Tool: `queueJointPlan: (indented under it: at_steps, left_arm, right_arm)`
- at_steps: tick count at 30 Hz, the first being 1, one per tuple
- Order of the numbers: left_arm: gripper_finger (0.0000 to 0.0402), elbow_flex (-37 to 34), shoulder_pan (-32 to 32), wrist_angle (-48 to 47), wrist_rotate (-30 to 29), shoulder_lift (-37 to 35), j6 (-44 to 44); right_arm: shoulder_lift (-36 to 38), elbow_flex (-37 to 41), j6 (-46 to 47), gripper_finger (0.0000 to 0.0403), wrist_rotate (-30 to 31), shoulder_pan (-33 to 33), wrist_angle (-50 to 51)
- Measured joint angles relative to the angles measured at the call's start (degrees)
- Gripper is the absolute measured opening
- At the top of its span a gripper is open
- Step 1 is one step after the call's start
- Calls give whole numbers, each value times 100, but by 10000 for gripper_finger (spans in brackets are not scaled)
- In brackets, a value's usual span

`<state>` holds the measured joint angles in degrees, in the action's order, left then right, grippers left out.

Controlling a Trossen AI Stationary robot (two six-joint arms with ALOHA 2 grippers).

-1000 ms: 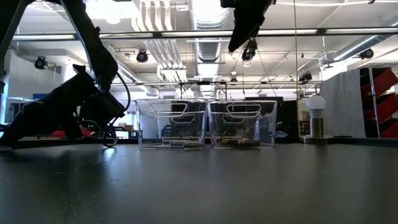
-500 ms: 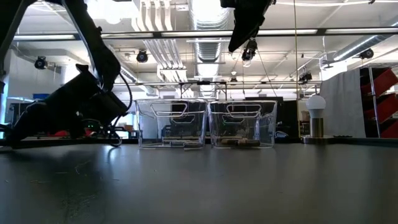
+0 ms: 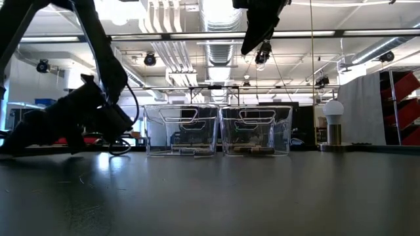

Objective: Sort batteries
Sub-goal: Adjust the batteries

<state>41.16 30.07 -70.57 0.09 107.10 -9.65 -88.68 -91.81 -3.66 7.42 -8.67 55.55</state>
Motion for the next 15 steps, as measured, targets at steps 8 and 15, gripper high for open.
queueJointPlan:
  at_steps: [8, 15]
  left_arm:
    - [0, -5, -226, 5, 820, -144, 274]
    - [0, 9, -226, 15, 405, -319, 0]
  right_arm:
    - [0, 0, 18, 75, -2, 0, 2]
    - [0, 0, 11, 82, 13, 0, -6]
